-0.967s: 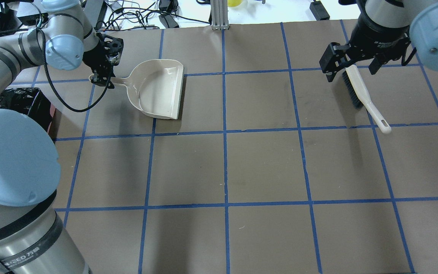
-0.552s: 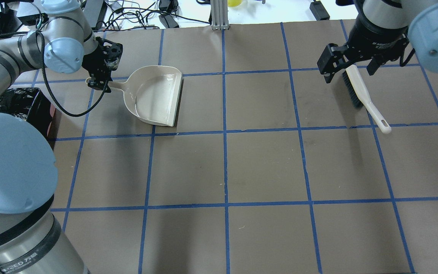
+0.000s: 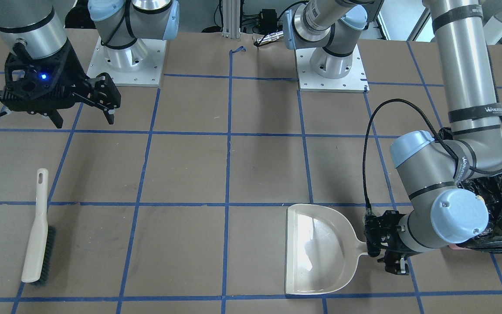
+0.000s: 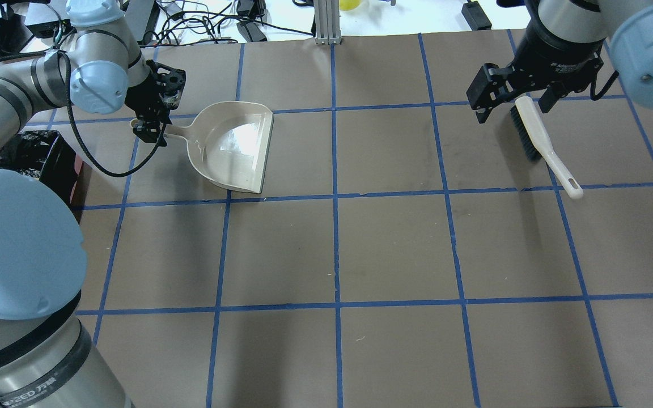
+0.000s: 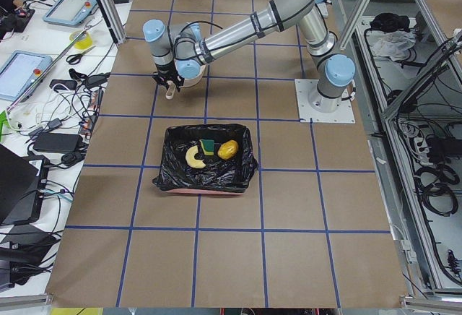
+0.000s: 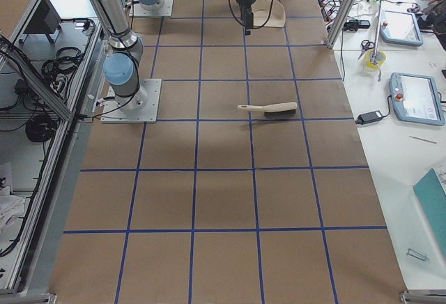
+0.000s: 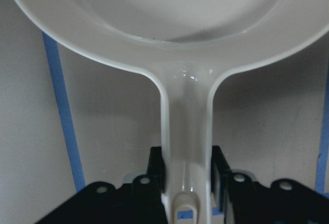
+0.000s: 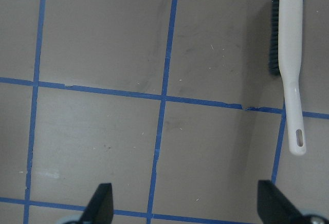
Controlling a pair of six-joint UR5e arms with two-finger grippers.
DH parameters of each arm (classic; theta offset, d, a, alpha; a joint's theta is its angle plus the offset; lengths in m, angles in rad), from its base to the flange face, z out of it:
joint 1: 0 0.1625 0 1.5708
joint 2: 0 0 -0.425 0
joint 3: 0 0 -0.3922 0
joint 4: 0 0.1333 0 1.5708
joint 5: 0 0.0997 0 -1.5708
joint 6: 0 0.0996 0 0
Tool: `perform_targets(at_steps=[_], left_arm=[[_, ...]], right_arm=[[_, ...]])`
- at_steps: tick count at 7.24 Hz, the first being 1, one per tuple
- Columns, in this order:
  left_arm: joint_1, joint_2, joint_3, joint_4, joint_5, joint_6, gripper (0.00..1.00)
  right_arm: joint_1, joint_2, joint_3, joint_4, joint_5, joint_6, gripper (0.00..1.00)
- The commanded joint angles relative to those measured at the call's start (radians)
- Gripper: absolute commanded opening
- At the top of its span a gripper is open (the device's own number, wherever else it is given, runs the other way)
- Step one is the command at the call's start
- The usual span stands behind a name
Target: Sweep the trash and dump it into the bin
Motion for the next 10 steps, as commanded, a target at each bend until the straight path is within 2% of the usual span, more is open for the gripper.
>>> perform_targets(at_steps=[1, 6, 7, 10], left_arm=[[0.0, 0.049, 0.009, -0.071, -0.007, -0.063, 1.0], [0.0, 0.405, -0.005, -0.469, -0.013, -0.478, 1.0], [-0.002, 0.456, -0.012, -0.501, -0.01, -0.594, 1.0], [0.005, 0.629, -0.178, -0.523, 0.0, -0.814, 1.0]], right_arm=[[0.0, -0.001, 0.002, 0.001, -0.004, 0.0, 1.0], [0.0, -0.007, 0.005, 0.001, -0.039, 0.0, 1.0], [0.0, -0.006, 0.005, 0.0, -0.041, 0.0, 1.0], [0.0, -0.013, 0.025, 0.0, -0.045, 0.0, 1.0]])
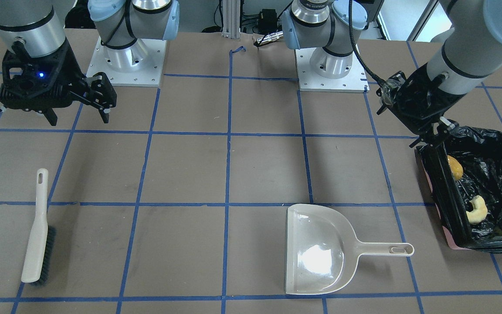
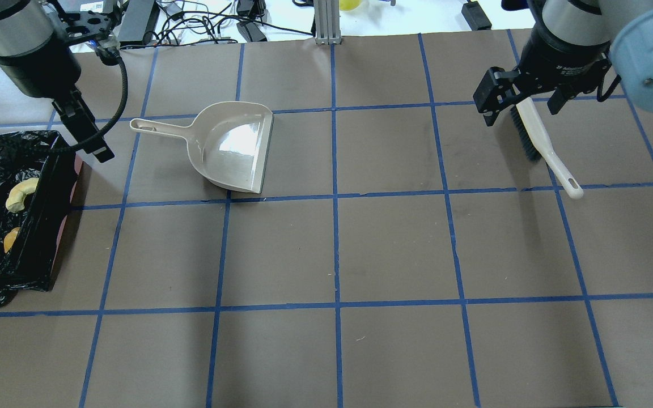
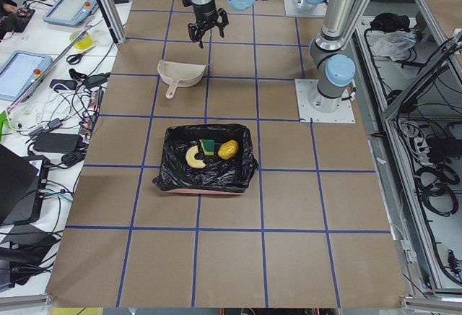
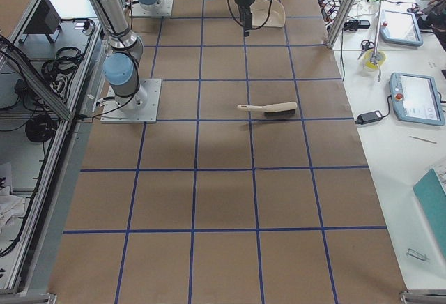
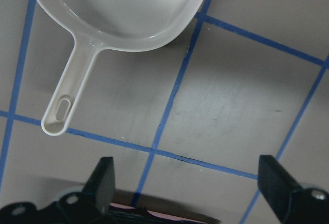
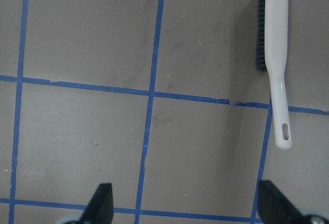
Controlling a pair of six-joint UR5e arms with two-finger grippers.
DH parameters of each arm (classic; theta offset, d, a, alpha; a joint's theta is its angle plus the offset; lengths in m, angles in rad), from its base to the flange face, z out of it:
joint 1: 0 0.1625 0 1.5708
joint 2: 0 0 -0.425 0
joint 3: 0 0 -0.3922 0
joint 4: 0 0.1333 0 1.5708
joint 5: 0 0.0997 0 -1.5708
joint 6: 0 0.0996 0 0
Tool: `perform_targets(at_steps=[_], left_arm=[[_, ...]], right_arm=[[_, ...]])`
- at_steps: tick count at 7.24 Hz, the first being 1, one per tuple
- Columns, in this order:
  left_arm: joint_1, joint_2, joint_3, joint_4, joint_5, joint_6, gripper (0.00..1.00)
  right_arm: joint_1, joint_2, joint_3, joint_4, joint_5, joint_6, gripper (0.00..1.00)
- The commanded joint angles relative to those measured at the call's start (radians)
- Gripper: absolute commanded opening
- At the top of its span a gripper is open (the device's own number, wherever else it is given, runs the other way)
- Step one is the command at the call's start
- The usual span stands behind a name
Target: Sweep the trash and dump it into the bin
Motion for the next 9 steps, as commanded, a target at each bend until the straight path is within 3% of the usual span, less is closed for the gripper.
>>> perform_targets(at_steps=[1, 3, 4, 6, 9], left_arm=[[-0.001, 0.099, -0.081, 0.031, 0.0, -0.269, 1.0], [-0.002, 0.09, -0.072, 0.078, -0.009, -0.582, 1.0], [-0.001, 0.069, -0.049, 0.18, -0.041, -0.719, 1.0], [-0.045, 0.055, -0.047, 0.186, -0.067, -0.931, 1.0], [-0.119, 0.067, -0.063, 0.183, -0.061, -1.007, 1.0]], right_arm=[[0.0, -0.01, 0.017, -0.001, -0.003, 0.0, 1.0], [0.0, -0.013, 0.017, 0.0, -0.002, 0.002, 1.0], [0.0, -0.027, 0.017, 0.011, 0.004, 0.002, 1.0], [0.0, -0.035, 0.027, 0.017, 0.006, 0.102, 1.0], [0.0, -0.033, 0.032, 0.019, 0.003, 0.101, 1.0]])
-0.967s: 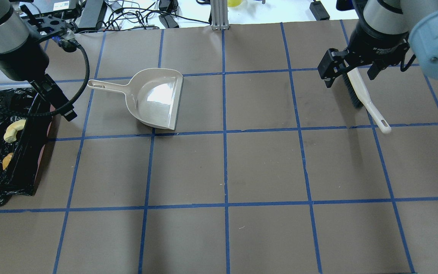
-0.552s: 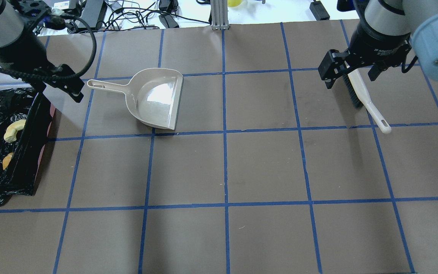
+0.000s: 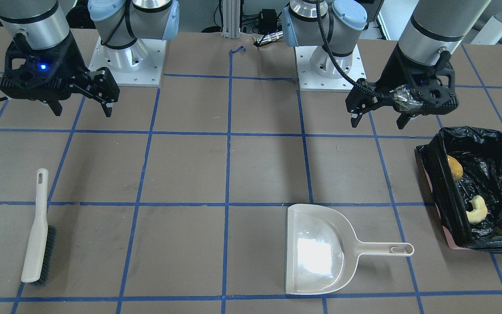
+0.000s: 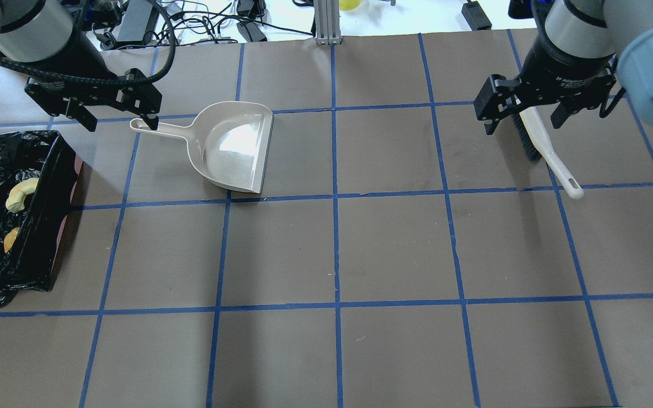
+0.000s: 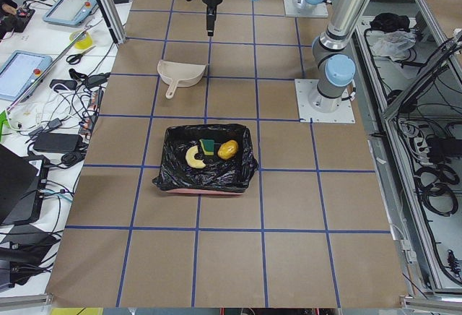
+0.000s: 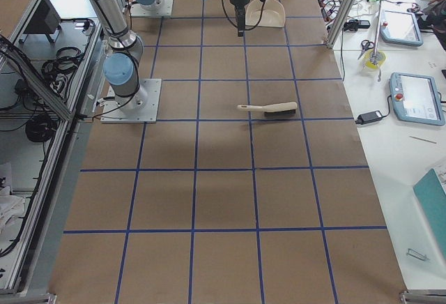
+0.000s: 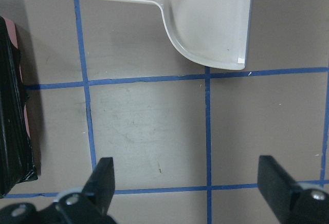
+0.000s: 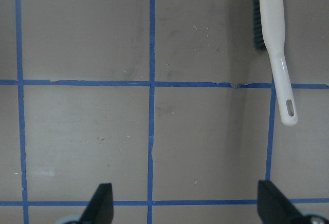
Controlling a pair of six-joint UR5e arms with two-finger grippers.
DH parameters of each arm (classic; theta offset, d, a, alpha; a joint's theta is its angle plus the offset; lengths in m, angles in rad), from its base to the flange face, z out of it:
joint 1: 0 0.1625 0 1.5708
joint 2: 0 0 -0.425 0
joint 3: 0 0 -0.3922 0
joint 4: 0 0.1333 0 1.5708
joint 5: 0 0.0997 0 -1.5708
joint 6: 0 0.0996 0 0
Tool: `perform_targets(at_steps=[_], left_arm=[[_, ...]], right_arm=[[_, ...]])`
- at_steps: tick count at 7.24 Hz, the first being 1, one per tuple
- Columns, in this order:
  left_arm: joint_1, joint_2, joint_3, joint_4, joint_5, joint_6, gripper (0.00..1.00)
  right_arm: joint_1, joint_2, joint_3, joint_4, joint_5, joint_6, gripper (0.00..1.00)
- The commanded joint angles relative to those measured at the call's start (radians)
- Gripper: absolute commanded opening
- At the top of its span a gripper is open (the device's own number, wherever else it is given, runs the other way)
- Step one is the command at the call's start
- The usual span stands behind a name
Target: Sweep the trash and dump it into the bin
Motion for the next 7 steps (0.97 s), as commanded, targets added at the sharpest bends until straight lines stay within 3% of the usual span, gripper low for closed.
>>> perform_targets(at_steps=[1, 7], left_arm=[[-0.03, 0.006, -0.008, -0.002, -0.001, -0.028, 1.0], [-0.031, 0.008, -0.012, -0.001, -0.012, -0.023, 1.0]], right_arm=[[0.0, -0.001, 0.012, 0.001, -0.003, 0.004, 1.0], [0.0, -0.004, 0.017, 0.0, -0.003, 0.005, 1.0]])
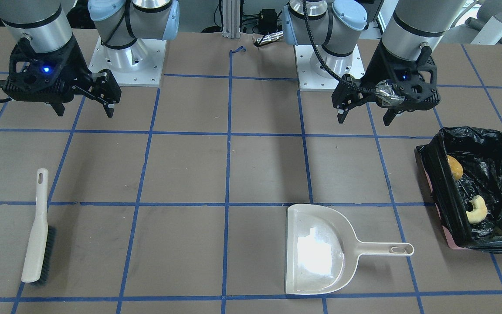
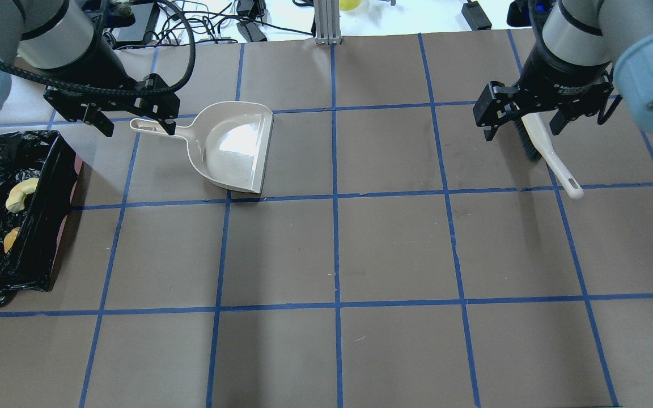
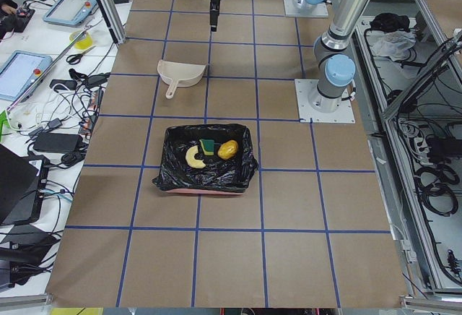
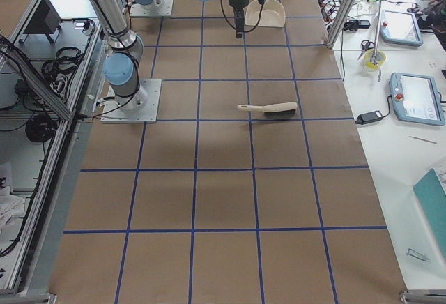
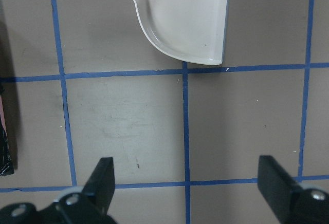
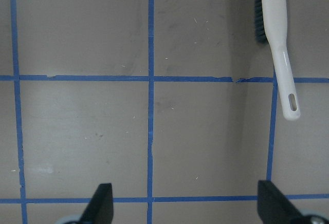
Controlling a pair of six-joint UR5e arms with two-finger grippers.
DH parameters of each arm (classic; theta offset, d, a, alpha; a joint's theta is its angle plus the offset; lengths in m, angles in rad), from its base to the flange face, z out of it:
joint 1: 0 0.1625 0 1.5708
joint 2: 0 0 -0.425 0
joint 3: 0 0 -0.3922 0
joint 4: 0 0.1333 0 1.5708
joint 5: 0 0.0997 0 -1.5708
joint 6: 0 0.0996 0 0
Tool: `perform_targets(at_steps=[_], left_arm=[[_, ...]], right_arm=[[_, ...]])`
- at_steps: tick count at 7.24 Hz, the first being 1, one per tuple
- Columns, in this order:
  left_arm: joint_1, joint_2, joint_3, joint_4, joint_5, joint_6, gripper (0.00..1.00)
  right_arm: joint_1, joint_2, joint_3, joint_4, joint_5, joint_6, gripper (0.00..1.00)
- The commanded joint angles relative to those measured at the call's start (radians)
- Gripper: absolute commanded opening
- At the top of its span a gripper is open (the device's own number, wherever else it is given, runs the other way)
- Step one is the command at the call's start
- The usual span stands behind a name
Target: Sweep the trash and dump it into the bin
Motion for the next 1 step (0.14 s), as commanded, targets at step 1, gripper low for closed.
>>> perform_targets(at_steps=[1], left_arm=[[-0.001, -0.001, -0.001, 0.006, 0.001, 0.001, 1.0]], right_arm=[[0.0, -0.001, 0.0, 0.0, 0.0, 0.001, 1.0]])
